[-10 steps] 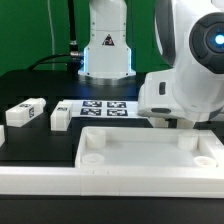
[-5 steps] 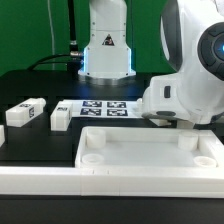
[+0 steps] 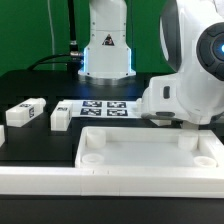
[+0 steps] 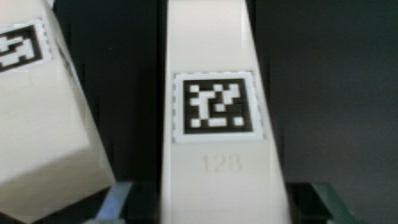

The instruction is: Assemble desk

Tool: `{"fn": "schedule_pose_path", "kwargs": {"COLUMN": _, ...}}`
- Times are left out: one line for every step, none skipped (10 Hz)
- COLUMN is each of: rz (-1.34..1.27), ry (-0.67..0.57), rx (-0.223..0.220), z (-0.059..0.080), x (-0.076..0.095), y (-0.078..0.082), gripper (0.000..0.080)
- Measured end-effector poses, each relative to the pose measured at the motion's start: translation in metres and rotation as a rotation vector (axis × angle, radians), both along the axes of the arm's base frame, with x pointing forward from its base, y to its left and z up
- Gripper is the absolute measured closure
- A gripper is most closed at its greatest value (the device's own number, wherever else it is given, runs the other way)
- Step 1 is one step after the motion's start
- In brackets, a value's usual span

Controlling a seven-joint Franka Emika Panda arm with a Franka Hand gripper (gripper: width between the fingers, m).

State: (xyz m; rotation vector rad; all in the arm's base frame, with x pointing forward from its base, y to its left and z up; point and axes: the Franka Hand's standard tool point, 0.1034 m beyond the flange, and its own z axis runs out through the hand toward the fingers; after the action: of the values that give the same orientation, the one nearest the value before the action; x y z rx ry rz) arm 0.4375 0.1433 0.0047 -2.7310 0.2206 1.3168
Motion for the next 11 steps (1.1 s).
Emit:
{"fn": "schedule_pose_path", "kwargs": {"rz": 0.000, "ry": 0.000, "rx": 0.001, "z": 0.000, "x": 0.000, "y": 0.000, "gripper": 0.0511}}
{"fn": "schedule_pose_path", "kwargs": {"rz": 0.007, "ry": -0.002, "rx": 0.006, "z": 0.000, "x": 0.000, "y": -0.001, "gripper": 0.0511}}
{"fn": "schedule_pose_path", "kwargs": {"rz": 0.017, "ry": -0.003, "rx": 0.017, "z": 0.001, "x": 0.001, "y": -0.002, "gripper": 0.0511}}
{"fn": "schedule_pose_path", "kwargs": {"rz": 0.035, "ry": 0.002, "rx": 0.036, "z": 0.010, "x": 0.004, "y": -0.006, "gripper": 0.0511}}
{"fn": "schedule_pose_path", "kwargs": {"rz": 0.052, "ry": 0.015, "rx": 0.068, "z": 0.030, "x": 0.014, "y": -0.012, "gripper": 0.0511}}
{"fn": "schedule_pose_path", "kwargs": {"rz": 0.052, "ry": 0.018, "rx": 0.083, "z": 0.047, "x": 0.026, "y": -0.020, "gripper": 0.0511}}
{"fn": "schedule_pose_path", "kwargs": {"rz": 0.047, "ry": 0.025, "rx": 0.090, "z": 0.061, "x": 0.035, "y": -0.026, "gripper": 0.0511}}
{"fn": "schedule_pose_path", "kwargs": {"rz": 0.046, "ry": 0.015, "rx": 0.093, "z": 0.069, "x": 0.044, "y": -0.029, "gripper": 0.0510}}
{"fn": "schedule_pose_path", "kwargs": {"rz": 0.048, "ry": 0.003, "rx": 0.096, "z": 0.068, "x": 0.046, "y": -0.028, "gripper": 0.0510}}
{"fn": "schedule_pose_path", "kwargs": {"rz": 0.045, "ry": -0.026, "rx": 0.092, "z": 0.065, "x": 0.048, "y": -0.026, "gripper": 0.0509}}
{"fn": "schedule_pose_path", "kwargs": {"rz": 0.044, "ry": -0.023, "rx": 0.092, "z": 0.064, "x": 0.047, "y": -0.027, "gripper": 0.0509}}
